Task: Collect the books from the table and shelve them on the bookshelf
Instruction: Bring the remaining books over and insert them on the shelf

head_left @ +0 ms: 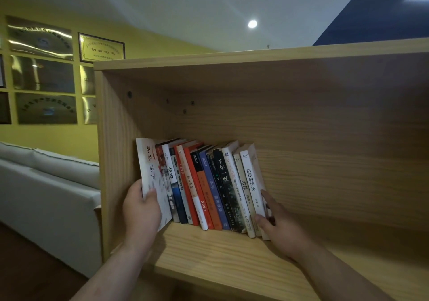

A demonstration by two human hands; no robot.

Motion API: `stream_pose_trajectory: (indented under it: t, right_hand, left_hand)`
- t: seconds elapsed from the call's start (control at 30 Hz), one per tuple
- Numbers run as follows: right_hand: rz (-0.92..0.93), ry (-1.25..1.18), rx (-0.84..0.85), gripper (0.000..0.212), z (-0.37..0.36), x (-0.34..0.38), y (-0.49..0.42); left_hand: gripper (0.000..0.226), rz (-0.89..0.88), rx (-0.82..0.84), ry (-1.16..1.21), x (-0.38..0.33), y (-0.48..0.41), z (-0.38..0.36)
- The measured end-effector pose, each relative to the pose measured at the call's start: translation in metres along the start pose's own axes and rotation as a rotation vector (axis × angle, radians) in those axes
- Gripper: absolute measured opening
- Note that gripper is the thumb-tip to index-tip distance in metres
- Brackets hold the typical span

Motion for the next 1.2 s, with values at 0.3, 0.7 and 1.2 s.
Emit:
stream_pose_trajectory:
  t: [0.3,0.7,1.2]
  right_hand:
    - [-0.032,0.074,-0.033,0.069,0.002,0.016,0.011]
    - [0.064,-0.005,-0.215,0.045,0.033,0.062,0.035]
    - [0.219,-0.058,-0.264,0.016,0.095,0.124,0.059]
  left_hand:
    - [0.018,-0.024,-0.069,0.05,-0.009,0.052,0.051]
    - [0.024,-0.064,0.215,0.053,-0.052,0.077,0.05]
    - [0.023,-0.291,0.611,-0.238,-0.094,0.123,-0.01]
Point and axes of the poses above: each hand's wrist, its own y-axis away from the middle knuckle, its own z-axis out of the back of the hand, x = y × z, the point moved 2 cm from there along -y, towards the middle knuckle, and after that the axes turned 8 degrees about z, right-handed, at the moved point
